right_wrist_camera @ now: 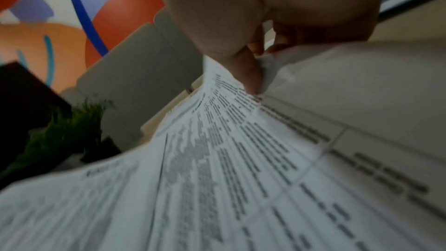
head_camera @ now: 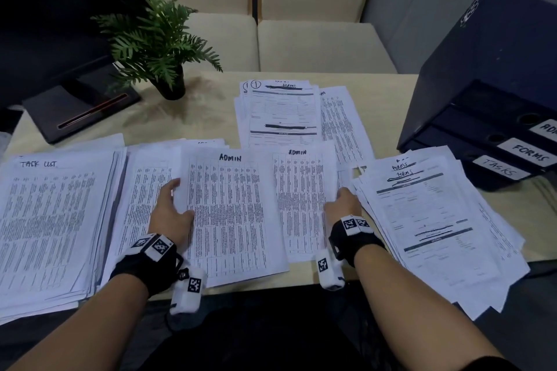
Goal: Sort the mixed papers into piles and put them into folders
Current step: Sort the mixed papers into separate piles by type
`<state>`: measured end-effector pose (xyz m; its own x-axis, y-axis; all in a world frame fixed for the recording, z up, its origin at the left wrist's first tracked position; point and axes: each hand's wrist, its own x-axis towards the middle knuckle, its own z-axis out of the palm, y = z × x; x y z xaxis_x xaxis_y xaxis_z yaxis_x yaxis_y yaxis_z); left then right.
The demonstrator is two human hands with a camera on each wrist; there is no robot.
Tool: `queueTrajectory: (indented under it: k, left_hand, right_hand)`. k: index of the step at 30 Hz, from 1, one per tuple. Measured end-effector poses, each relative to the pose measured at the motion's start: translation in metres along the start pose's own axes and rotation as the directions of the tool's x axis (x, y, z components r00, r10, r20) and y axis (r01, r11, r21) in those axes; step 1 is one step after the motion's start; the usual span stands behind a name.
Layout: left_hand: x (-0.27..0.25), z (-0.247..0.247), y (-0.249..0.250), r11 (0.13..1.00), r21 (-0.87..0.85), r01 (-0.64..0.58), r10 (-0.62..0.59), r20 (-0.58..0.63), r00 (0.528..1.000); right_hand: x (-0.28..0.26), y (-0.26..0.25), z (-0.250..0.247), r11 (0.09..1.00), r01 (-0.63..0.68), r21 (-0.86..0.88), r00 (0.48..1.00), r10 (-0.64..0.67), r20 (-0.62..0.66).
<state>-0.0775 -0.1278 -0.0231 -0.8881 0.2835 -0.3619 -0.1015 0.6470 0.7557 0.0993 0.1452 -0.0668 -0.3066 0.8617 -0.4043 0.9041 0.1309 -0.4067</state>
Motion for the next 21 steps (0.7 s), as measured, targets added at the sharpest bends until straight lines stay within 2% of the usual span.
queueTrajectory:
  k: [1, 3, 4, 6, 8, 10, 13, 15, 18, 20, 21]
  left_hand:
    - [-0.001, 0.000, 0.002, 1.000, 0.013, 0.002, -0.002, -0.002, 1.000]
    - [-0.003, -0.001, 0.003, 1.000, 0.026, -0.014, 0.015, -0.010, 1.000]
    - [-0.004, -0.002, 0.003, 0.999, 0.026, -0.027, 0.027, -0.009, 1.000]
    - [-0.005, -0.003, 0.001, 0.998, 0.035, -0.044, 0.043, 0.022, 0.999]
    - [-0.001, -0.003, -0.003, 0.999, 0.022, -0.027, 0.027, 0.036, 0.999]
    - [0.002, -0.002, -0.004, 1.000, 0.017, 0.011, -0.011, 0.021, 1.000]
    - [0.000, 0.001, 0.000, 1.000, -0.007, 0.011, -0.011, 0.020, 1.000]
    - [-0.003, 0.001, 0.005, 1.000, -0.004, -0.006, 0.006, 0.036, 0.999]
    - [-0.007, 0.004, 0.010, 0.999, 0.002, 0.040, -0.040, 0.058, 0.998]
    - [-0.006, 0.008, 0.003, 0.998, 0.039, 0.039, -0.041, 0.065, 0.997]
    - [-0.006, 0.009, 0.000, 0.999, 0.038, 0.038, -0.041, 0.059, 0.997]
  right_hand:
    - [0.000, 0.001, -0.006, 0.999, 0.024, 0.046, 1.000, -0.024, 0.001]
    - [-0.004, 0.000, -0.026, 0.970, 0.023, 0.243, 0.999, -0.013, -0.041]
    - [-0.005, -0.001, -0.038, 0.930, 0.020, 0.366, 0.995, 0.018, -0.100]
    - [-0.003, 0.001, -0.060, 0.813, 0.113, 0.572, 0.960, 0.058, -0.273]
    - [0.002, 0.003, -0.074, 0.738, 0.174, 0.652, 0.938, 0.078, -0.338]
    - [0.001, -0.002, -0.072, 0.723, 0.159, 0.673, 0.963, 0.035, -0.266]
    - [-0.025, -0.021, -0.048, 0.778, 0.155, 0.609, 0.987, -0.142, -0.070]
    - [-0.050, -0.037, -0.027, 0.811, 0.118, 0.574, 0.973, -0.210, 0.098]
    - [-0.074, -0.055, 0.008, 0.895, 0.076, 0.440, 0.913, -0.239, 0.329]
    - [-0.072, -0.057, 0.023, 0.915, 0.120, 0.385, 0.890, -0.270, 0.366]
    - [-0.067, -0.057, 0.024, 0.922, 0.127, 0.365, 0.907, -0.257, 0.333]
